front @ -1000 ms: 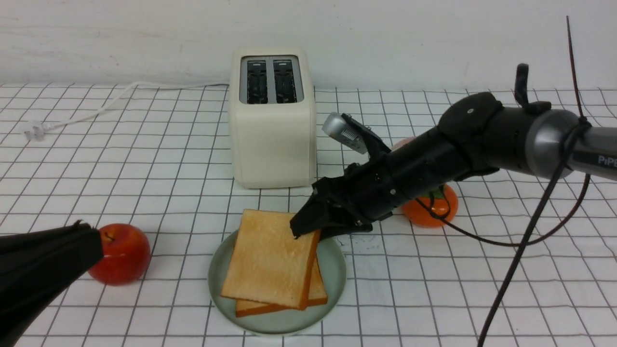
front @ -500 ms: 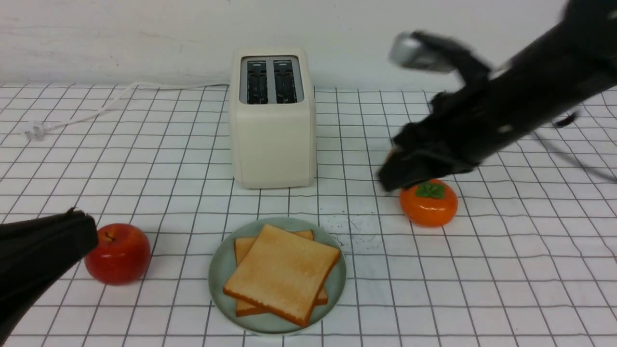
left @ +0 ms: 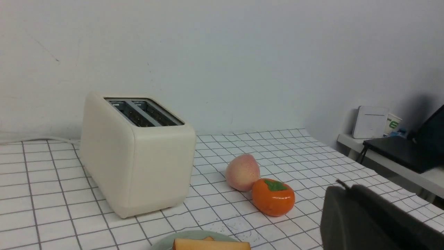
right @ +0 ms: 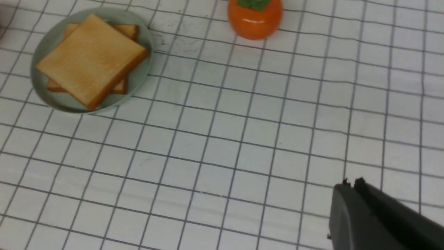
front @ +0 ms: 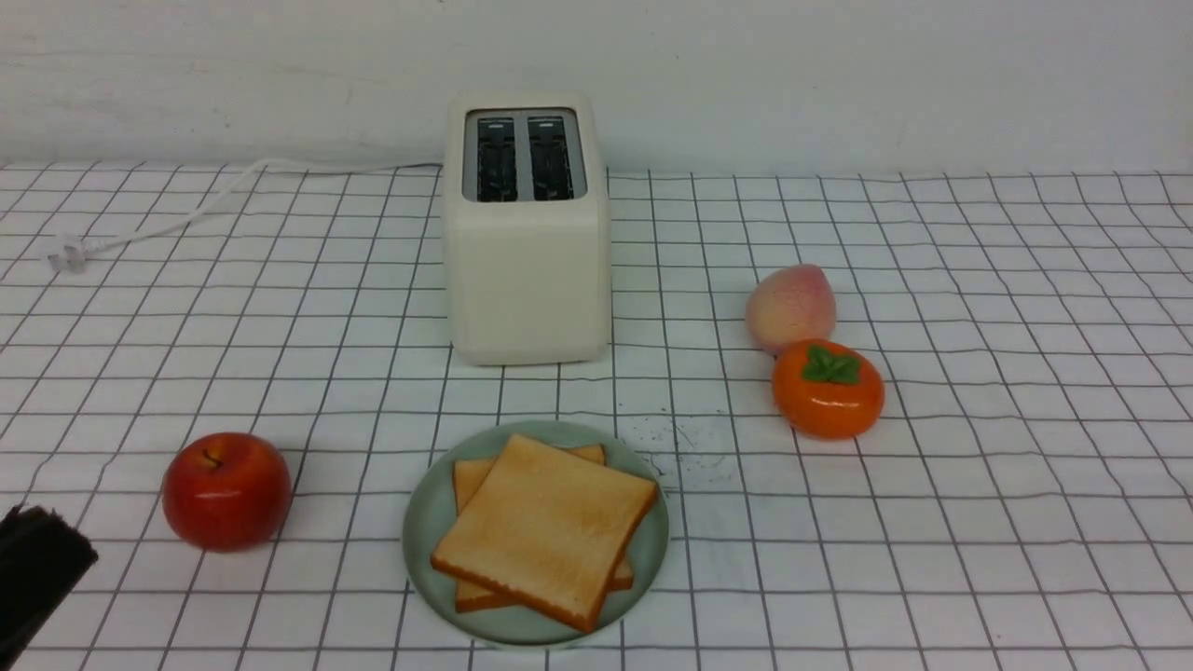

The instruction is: Take toasted bread from bread machine on white checkered table place on plate.

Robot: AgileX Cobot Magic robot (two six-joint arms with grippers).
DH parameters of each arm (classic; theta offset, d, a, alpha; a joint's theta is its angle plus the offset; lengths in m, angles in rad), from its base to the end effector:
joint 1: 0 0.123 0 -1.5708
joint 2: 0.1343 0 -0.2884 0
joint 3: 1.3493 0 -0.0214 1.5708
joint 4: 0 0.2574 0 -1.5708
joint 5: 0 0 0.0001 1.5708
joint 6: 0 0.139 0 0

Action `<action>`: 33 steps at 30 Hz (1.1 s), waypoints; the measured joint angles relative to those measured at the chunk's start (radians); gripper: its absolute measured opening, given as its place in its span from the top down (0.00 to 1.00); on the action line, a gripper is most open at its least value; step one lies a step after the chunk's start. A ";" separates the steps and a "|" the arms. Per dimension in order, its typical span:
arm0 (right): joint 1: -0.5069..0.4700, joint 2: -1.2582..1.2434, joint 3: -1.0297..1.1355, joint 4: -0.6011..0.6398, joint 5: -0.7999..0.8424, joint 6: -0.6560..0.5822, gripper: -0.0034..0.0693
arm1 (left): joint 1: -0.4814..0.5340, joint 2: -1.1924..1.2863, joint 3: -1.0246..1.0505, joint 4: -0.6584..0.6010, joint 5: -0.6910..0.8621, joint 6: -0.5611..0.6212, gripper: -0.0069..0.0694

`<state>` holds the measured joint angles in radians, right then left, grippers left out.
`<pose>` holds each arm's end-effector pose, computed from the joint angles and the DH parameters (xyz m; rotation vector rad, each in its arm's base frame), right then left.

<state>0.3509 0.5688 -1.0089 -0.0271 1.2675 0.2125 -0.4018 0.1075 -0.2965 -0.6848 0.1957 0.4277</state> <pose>0.0897 0.0290 0.3637 -0.1569 2.3187 0.2520 0.0841 -0.0544 0.2998 0.2162 1.4618 -0.6188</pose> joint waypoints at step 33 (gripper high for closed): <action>-0.089 -0.574 0.806 -0.311 -0.726 0.271 0.97 | 0.000 -0.037 0.168 -0.003 0.007 0.000 0.93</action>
<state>0.2623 -0.0052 -0.2028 -0.3381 0.5420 0.4838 -0.4018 0.0708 -0.1281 -0.6877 0.2023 0.4277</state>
